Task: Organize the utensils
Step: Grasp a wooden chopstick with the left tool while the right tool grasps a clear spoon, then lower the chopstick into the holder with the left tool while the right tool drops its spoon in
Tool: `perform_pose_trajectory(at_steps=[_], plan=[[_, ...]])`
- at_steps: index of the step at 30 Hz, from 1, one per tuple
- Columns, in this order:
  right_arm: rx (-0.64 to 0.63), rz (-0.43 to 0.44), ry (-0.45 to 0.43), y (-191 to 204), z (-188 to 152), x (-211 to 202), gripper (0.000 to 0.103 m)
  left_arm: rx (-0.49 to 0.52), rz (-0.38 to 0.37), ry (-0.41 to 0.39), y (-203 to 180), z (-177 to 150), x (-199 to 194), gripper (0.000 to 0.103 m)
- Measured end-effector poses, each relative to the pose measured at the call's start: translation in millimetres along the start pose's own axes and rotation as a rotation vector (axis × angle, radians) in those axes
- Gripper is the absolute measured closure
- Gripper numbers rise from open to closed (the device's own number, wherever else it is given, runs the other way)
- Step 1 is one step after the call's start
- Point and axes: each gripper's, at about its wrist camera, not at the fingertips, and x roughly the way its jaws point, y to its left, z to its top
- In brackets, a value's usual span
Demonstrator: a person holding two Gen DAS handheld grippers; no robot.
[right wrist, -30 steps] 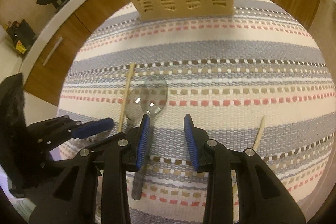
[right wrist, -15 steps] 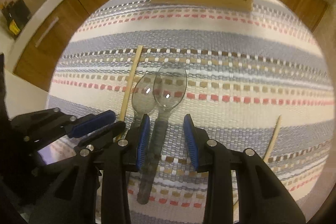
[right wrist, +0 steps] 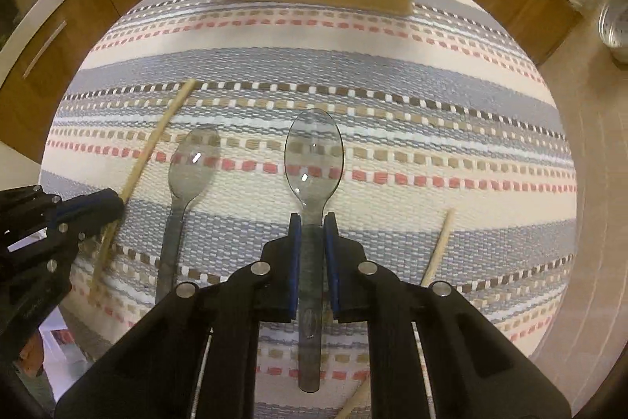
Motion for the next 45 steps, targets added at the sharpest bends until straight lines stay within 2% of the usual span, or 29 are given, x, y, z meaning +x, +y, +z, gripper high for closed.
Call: perform_pose_trajectory(at_steps=[2, 4, 6, 8, 11, 13, 14, 15, 19, 23, 26, 31, 34, 39, 45], plan=[[-0.005, -0.004, 0.006, 0.2, 1.4, 0.5, 0.093, -0.008, -0.003, 0.008, 0.8, 3.0, 1.4, 0.098], [-0.023, 0.003, 0.022, 0.4, 3.9, 0.5, 0.093, -0.002, -0.008, 0.026, 0.3, 11.3, 3.8, 0.091], [-0.039, 0.015, 0.045, 0.1, 8.7, 1.7, 0.093, 0.046, 0.006, 0.041, -4.5, 22.6, 5.8, 0.075], [-0.049, 0.027, 0.063, 1.7, 12.3, 3.3, 0.093, 0.095, 0.026, 0.081, -8.5, 34.2, 12.4, 0.075], [-0.068, 0.044, 0.089, -3.0, 18.6, 4.6, 0.092, 0.157, 0.012, 0.164, -12.2, 49.6, 20.4, 0.074], [-0.080, 0.048, 0.096, -4.8, 21.1, 4.3, 0.093, 0.216, 0.048, 0.201, -17.1, 53.9, 24.2, 0.083], [-0.086, 0.048, 0.093, -4.6, 22.5, 4.4, 0.093, 0.276, 0.106, 0.209, -22.5, 52.6, 25.5, 0.095], [-0.091, 0.048, 0.089, -4.4, 23.4, 4.9, 0.093, 0.295, 0.126, 0.209, -24.7, 52.6, 26.3, 0.099], [-0.070, 0.074, 0.074, -7.0, 21.2, 4.1, 0.093, 0.292, 0.135, 0.185, -25.0, 51.2, 25.0, 0.100], [-0.039, 0.125, 0.023, -18.2, 14.6, -7.4, 0.093, 0.214, 0.058, 0.066, -18.3, 47.1, 4.1, 0.100], [-0.023, 0.172, -0.059, -25.9, 13.5, -24.0, 0.093, 0.141, -0.019, -0.056, -12.6, 49.8, -21.6, 0.100], [-0.009, 0.252, -0.171, -34.2, 14.1, -47.4, 0.093, 0.059, -0.103, -0.229, -9.0, 59.4, -56.1, 0.100], [-0.008, 0.267, -0.241, -35.8, 15.2, -64.3, 0.093, 0.013, -0.158, -0.334, -4.8, 69.8, -75.9, 0.100], [0.001, 0.301, -0.387, -38.8, 27.9, -96.9, 0.093, -0.029, -0.195, -0.538, -7.8, 93.2, -110.1, 0.100], [0.053, 0.352, -0.632, -61.3, 56.9, -142.9, 0.093, -0.061, -0.223, -0.747, -8.3, 130.6, -140.2, 0.100]])
